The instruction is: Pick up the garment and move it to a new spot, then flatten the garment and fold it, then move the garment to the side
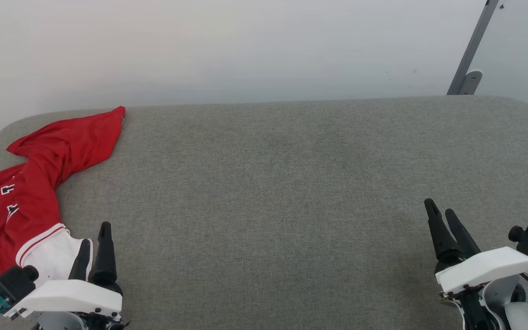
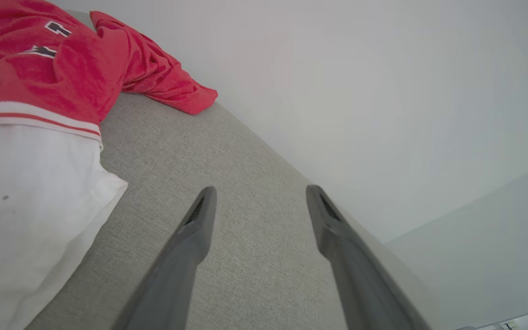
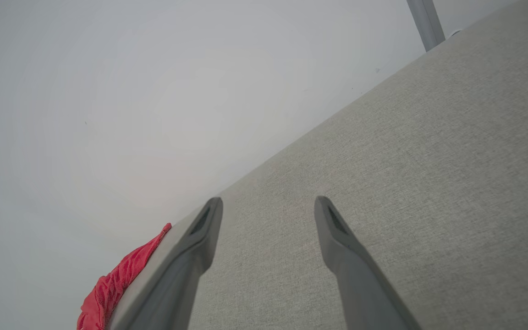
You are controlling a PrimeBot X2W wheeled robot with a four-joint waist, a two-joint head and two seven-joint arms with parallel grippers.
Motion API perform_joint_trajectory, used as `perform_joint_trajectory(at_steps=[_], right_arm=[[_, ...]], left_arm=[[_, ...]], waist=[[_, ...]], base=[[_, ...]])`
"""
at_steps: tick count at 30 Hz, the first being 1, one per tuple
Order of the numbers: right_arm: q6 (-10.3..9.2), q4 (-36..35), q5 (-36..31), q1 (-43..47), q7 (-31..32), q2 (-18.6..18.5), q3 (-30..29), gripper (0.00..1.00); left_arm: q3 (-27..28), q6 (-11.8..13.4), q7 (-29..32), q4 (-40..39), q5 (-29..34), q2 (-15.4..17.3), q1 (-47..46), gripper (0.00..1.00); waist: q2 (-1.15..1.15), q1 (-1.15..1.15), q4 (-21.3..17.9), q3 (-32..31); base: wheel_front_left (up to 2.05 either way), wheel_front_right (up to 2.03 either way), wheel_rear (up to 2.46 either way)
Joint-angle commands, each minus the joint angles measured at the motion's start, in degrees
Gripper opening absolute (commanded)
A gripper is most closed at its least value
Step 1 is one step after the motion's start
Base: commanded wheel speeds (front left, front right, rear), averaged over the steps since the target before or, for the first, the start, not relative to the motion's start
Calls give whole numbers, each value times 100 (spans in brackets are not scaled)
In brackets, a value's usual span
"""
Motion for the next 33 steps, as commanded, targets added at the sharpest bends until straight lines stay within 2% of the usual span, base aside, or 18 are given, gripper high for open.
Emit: perform_joint_trajectory(at_steps=[1,33], right_arm=[[10,-96,-204,-112,-60,-43,-8,100],[11,-233,-1796,-110,-318,-39,17,100]], left_arm=[[-19,-13,-67,-94,233,77,-22,100],[-70,-152,-530,-213,1818,189,183,100]], waist=[[0,0,-3,-2],[0,0,-44,-29]], base=[[0,0,0],[0,0,0]])
